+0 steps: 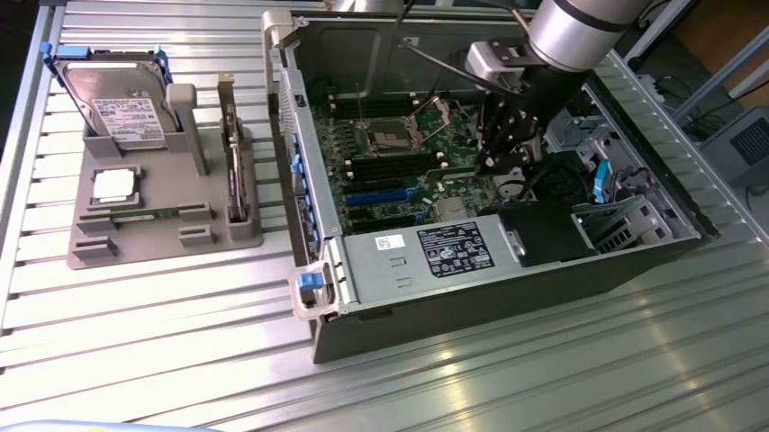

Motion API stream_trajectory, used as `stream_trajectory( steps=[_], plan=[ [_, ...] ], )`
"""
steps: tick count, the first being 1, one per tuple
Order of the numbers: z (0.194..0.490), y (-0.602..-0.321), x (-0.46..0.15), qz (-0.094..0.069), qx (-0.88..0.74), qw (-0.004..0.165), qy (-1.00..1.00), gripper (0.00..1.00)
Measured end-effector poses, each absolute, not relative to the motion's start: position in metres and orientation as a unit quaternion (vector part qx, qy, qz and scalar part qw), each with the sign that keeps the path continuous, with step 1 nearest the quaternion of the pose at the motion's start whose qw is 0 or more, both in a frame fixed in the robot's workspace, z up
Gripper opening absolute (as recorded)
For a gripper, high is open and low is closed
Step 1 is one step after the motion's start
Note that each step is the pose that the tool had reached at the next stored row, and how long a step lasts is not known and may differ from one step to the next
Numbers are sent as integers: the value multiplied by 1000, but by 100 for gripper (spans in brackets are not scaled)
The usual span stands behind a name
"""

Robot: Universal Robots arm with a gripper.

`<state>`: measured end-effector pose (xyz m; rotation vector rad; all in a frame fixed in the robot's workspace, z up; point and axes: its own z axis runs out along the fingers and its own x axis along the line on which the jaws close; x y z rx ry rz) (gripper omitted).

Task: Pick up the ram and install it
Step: 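Insert the ram into the slot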

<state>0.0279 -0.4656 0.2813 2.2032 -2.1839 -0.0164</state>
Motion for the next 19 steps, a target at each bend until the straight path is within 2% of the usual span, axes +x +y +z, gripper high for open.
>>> stream_trajectory(
  steps=[19],
  plan=[
    [257, -466, 28, -5, 710, 20, -704, 13]
  ],
)
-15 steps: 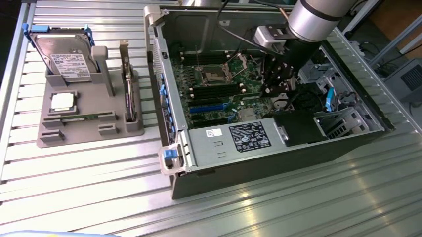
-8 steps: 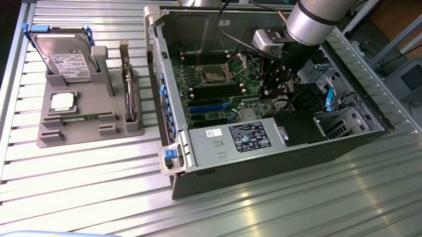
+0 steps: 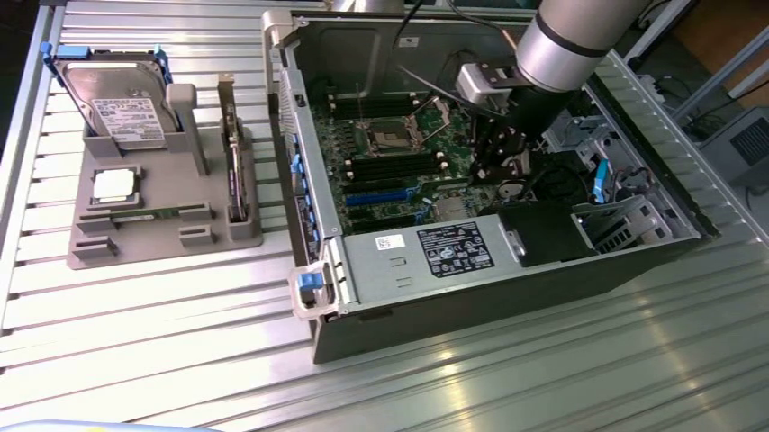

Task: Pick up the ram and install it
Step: 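Insert the ram into the slot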

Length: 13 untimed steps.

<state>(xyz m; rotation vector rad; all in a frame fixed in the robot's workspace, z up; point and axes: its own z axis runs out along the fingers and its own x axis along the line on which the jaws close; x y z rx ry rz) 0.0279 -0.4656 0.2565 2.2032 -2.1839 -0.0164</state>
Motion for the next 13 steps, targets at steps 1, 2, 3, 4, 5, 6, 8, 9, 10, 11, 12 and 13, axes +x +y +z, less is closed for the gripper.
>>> stream_trajectory(
  steps=[1, 2, 3, 4, 5, 6, 8, 9, 10, 11, 12, 13],
  plan=[
    [255, -466, 28, -5, 710, 20, -704, 13],
    [254, -466, 28, -5, 710, 20, -704, 13],
    [252, -466, 28, -5, 710, 20, -704, 13],
    [251, -466, 28, -5, 710, 20, -704, 13],
    [249, -466, 28, -5, 710, 20, -704, 13],
    [249, -466, 28, -5, 710, 20, -704, 13],
    [246, -466, 28, -5, 710, 20, -704, 13],
    [244, -466, 28, -5, 710, 20, -704, 13],
    [243, -466, 28, -5, 710, 20, -704, 13],
    [241, -466, 28, -5, 710, 20, -704, 13],
    [240, -465, 28, -5, 710, 20, -704, 13],
    [239, -465, 28, -5, 710, 20, -704, 13]
  ],
)
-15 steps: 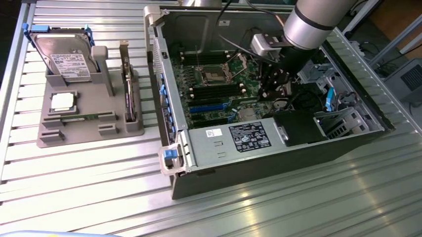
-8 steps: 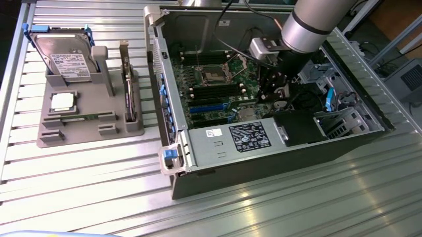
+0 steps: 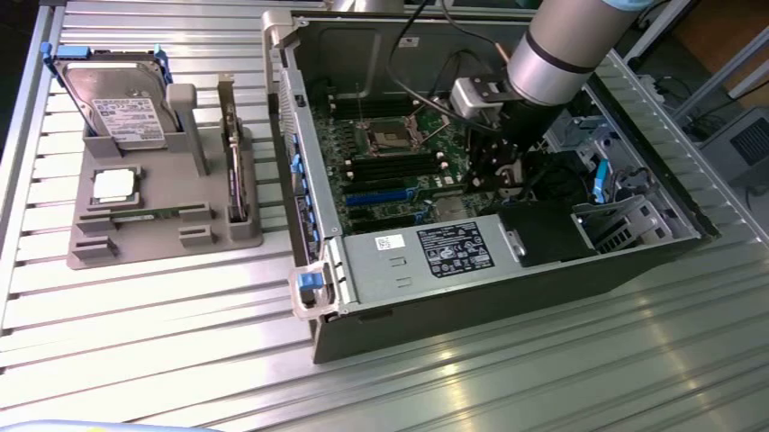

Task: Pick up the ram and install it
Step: 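Insert the ram into the slot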

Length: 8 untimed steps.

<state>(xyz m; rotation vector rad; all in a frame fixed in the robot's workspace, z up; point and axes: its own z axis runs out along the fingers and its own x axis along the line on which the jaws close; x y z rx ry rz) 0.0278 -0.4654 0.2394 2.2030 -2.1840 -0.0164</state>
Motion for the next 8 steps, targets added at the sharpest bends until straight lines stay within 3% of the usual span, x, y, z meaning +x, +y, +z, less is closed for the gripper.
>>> stream_trajectory(
  steps=[8],
  plan=[
    [232, -465, 28, -5, 710, 20, -704, 13]
  ],
)
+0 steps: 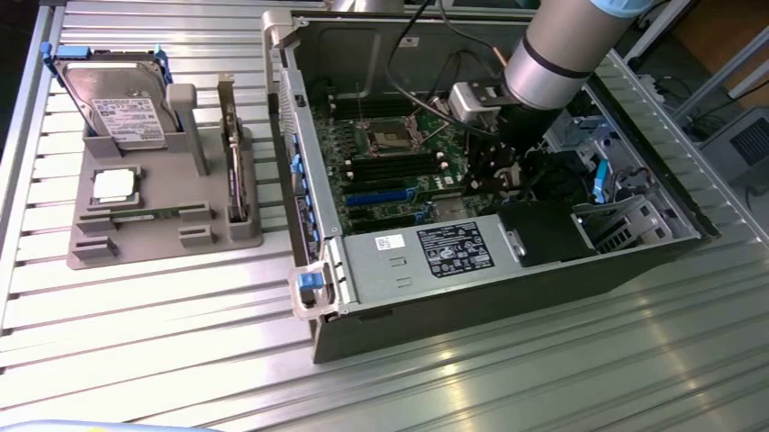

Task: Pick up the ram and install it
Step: 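Insert the ram into the slot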

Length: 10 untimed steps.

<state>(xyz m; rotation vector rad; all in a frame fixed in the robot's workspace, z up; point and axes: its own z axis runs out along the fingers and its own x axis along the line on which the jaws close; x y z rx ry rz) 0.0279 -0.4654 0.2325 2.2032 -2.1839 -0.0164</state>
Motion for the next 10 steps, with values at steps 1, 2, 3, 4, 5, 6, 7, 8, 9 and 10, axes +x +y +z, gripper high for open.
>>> stream_trajectory(
  steps=[1, 2, 3, 4, 5, 6, 7, 8, 9, 10],
  plan=[
    [232, -465, 28, -5, 710, 20, -704, 13],
    [231, -465, 28, -5, 710, 20, -704, 13],
    [230, -465, 28, -5, 710, 20, -704, 13],
    [230, -465, 28, -5, 710, 20, -704, 13],
    [230, -465, 28, -5, 710, 20, -704, 13],
    [236, -465, 28, -5, 710, 20, -704, 13],
    [243, -465, 28, -5, 710, 20, -704, 13],
    [247, -465, 28, -5, 710, 20, -704, 13],
    [248, -465, 28, -5, 710, 20, -704, 13],
    [249, -465, 28, -5, 710, 20, -704, 13]
  ],
)
